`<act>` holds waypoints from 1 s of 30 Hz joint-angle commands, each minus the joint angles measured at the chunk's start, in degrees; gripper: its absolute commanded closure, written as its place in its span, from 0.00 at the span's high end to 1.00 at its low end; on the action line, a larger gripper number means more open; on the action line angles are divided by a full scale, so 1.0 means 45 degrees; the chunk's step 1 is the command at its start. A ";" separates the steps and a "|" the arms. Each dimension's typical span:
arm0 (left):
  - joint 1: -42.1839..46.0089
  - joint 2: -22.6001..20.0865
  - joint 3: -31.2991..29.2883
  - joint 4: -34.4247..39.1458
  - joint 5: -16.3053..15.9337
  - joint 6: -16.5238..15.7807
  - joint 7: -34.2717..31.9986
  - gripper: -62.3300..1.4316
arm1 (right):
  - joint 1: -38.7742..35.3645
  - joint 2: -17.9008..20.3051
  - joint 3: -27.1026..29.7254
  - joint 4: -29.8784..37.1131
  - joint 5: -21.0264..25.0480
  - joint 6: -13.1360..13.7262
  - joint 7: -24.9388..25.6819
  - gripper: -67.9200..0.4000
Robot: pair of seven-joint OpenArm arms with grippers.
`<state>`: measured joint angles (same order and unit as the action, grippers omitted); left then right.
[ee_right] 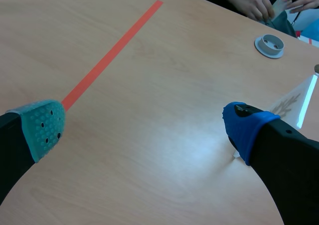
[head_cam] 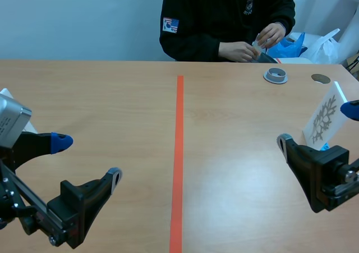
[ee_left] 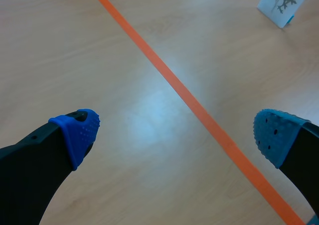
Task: Sort the leaf by its shape. The table is split by an orange tape line. A compound leaf with several leaflets goes to the left side, a simple leaf with one blade goes to the right side. Return to the home posture when a red brick is placed on the table.
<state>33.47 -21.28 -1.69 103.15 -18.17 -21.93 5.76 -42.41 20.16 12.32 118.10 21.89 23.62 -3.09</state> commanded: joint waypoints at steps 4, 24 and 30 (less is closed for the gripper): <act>-0.0073 0.0029 -0.0049 0.0136 -0.0087 -0.0029 -0.0185 1.00 | 0.0151 0.0068 0.0112 0.0034 0.0092 0.0000 0.0194 1.00; -0.0078 0.0029 -0.0049 0.0136 0.0578 -0.0029 -0.0185 1.00 | 0.0151 0.0068 0.0107 0.0034 0.0092 0.0000 0.0194 1.00; -0.0374 0.0029 -0.0049 0.0136 0.0573 -0.0029 -0.0175 1.00 | 0.0151 0.0068 0.0107 0.0034 0.0097 0.0000 0.0199 1.00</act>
<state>32.77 -21.28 -1.69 103.15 -15.00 -21.96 5.78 -42.41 20.16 12.32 118.10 21.89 23.62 -3.09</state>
